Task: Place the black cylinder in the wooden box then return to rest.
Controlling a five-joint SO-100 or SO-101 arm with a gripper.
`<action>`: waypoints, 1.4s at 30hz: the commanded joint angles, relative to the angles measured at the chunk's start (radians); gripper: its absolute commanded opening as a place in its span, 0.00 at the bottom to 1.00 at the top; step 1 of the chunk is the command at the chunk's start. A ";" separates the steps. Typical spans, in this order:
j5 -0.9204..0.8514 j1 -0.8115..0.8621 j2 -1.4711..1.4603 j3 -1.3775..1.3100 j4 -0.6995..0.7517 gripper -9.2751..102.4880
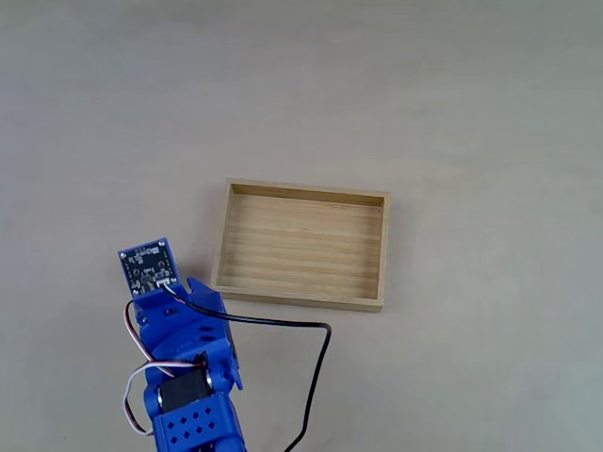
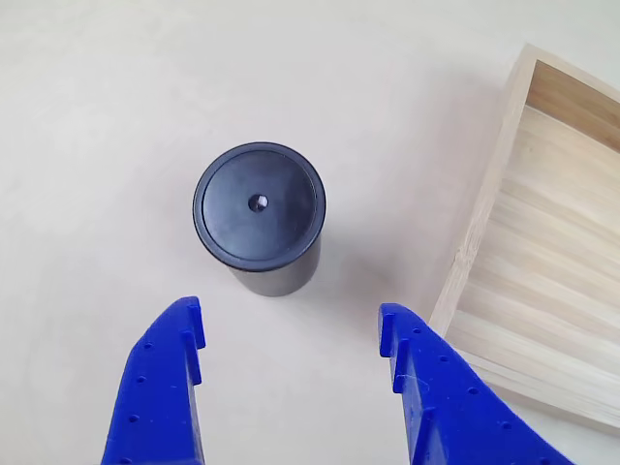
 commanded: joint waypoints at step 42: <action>0.031 -0.028 0.310 -0.319 -0.087 0.36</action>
